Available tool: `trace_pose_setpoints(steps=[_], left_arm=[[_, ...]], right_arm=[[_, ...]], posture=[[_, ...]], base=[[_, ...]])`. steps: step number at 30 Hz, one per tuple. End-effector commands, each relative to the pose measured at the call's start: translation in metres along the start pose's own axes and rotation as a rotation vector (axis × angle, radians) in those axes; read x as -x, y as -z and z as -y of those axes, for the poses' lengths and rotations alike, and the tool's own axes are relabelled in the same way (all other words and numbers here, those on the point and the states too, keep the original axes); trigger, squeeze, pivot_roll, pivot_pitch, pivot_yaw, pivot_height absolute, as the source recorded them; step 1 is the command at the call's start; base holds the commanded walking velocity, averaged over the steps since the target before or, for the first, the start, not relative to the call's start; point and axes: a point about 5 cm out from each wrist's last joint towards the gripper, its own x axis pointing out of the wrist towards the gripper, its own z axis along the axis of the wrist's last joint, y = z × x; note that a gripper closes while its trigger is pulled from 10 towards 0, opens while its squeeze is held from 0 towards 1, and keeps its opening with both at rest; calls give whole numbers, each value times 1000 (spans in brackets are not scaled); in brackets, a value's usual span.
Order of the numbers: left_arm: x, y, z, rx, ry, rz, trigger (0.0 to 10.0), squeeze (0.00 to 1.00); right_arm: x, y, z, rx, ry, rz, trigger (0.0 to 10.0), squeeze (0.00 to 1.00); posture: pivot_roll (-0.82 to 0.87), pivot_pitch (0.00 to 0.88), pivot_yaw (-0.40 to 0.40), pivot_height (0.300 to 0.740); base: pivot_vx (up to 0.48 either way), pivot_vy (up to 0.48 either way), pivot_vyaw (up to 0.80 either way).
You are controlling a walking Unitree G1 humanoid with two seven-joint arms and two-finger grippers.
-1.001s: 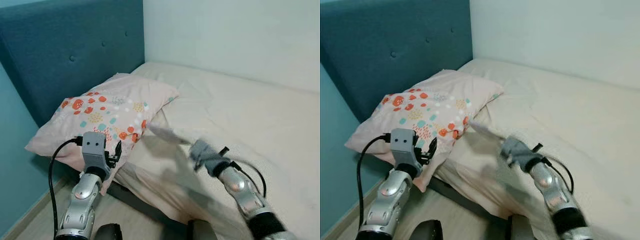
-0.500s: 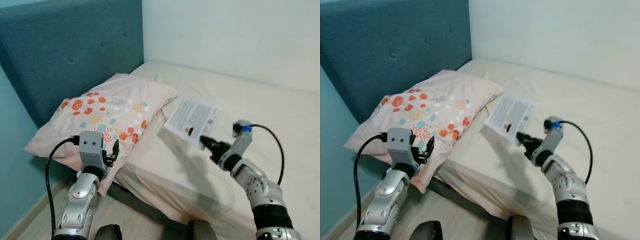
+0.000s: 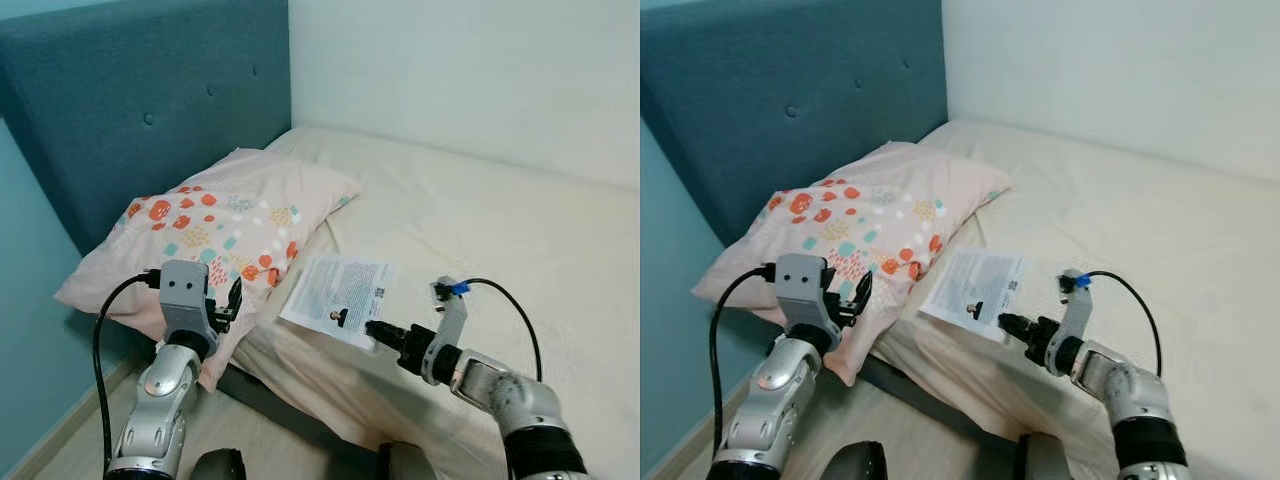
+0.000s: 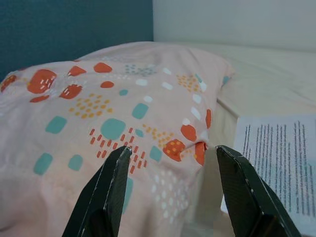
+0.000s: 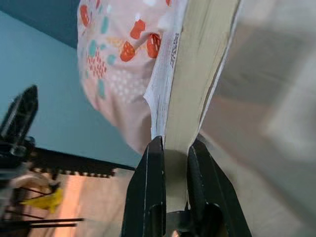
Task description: Clean up the room
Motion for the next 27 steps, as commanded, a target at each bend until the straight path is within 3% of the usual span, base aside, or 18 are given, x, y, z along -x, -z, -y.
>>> trace_pose_setpoints(steps=[1,9,16,19,23,27], left_arm=[[2,3,1,5,8,-17,10000,0],[4,-1,12,-7,158,-6,10000,0],[6,-4,9,-11,173,3,10000,0],[17,-10,7,-41,275,-9,10000,0],[26,-12,9,-68,397,-31,10000,0],[30,-12,10,-87,450,-48,10000,0]], right_arm=[[0,-7,-2,-34,-37,29,10000,0],[-14,-6,12,-43,69,1,10000,0],[-19,-10,11,-65,69,18,10000,0],[-27,-7,15,-131,141,10,10000,0],[-29,-12,15,-137,160,3,10000,0],[-29,-17,15,-150,164,8,10000,0]], posture=[[86,5,-31,580],[106,33,-34,580],[121,51,-33,580],[172,94,-32,580],[182,99,-41,580],[185,101,-45,580]], base=[[0,0,0],[0,0,0],[0,0,0],[0,0,0],[0,0,0],[0,0,0]])
